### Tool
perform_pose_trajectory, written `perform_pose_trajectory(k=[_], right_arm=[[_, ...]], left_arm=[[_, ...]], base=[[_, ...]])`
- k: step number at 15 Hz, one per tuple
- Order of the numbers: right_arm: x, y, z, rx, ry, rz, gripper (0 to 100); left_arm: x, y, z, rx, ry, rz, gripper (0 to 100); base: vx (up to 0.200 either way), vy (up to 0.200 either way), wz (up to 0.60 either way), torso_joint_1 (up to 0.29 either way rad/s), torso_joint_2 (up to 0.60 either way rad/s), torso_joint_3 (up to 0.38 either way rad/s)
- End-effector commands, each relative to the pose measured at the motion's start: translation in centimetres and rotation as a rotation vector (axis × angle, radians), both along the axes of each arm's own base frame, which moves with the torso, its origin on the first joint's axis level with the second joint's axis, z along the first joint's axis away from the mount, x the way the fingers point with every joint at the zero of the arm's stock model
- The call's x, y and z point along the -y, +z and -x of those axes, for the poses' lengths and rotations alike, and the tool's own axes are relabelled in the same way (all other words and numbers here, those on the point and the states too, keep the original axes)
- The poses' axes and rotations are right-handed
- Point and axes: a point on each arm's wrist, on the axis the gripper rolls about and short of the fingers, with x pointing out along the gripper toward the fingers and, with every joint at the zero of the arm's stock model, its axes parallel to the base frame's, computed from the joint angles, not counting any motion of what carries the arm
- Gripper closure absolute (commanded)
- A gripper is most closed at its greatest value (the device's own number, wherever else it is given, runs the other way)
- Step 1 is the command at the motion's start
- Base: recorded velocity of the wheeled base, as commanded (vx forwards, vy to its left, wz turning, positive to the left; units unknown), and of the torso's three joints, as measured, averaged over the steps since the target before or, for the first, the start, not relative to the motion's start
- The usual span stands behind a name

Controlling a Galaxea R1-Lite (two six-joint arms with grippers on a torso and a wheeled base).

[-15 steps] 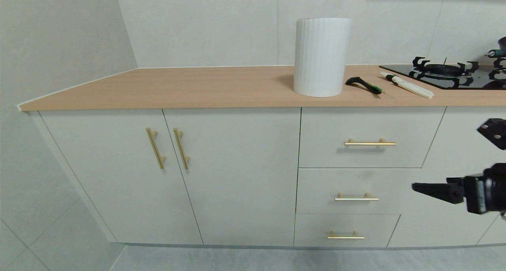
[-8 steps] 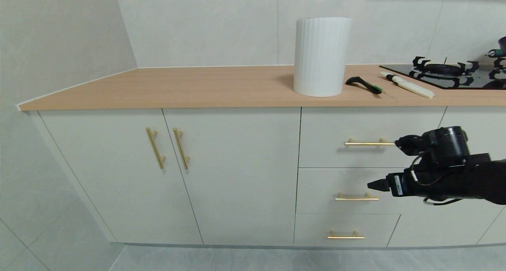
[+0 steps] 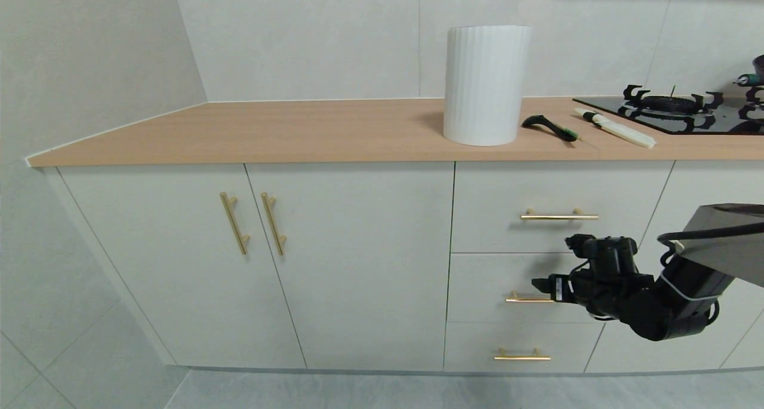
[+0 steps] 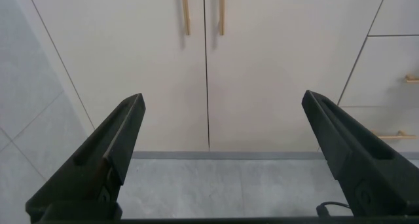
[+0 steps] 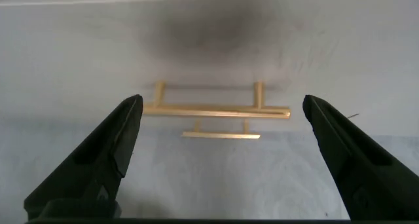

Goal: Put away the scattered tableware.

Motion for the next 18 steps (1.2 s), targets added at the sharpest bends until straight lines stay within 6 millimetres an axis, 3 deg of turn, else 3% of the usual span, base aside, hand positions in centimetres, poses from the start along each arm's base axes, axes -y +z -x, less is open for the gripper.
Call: perform_pose_trajectory(k=[1, 11, 18], right_arm=[[0.0, -2.8, -0.5, -0.053, -0.015, 0.016, 0], [-0.1, -4.5, -2.6, -0.023, -0.091, 0.068, 0], [-0.1, -5.7, -3.0, -0.043, -0.118, 0.102, 0]], left_arm=[[0.0, 0.0, 0.0, 0.000, 0.000, 0.000, 0], [0.0, 0.0, 0.0, 0.000, 0.000, 0.000, 0], [0.0, 0.0, 0.0, 0.000, 0.001, 0.000, 0]], base=[[0.000, 0.000, 0.00, 0.000, 0.00, 0.000], [0.000, 0.000, 0.00, 0.000, 0.00, 0.000], [0.000, 0.000, 0.00, 0.000, 0.00, 0.000]])
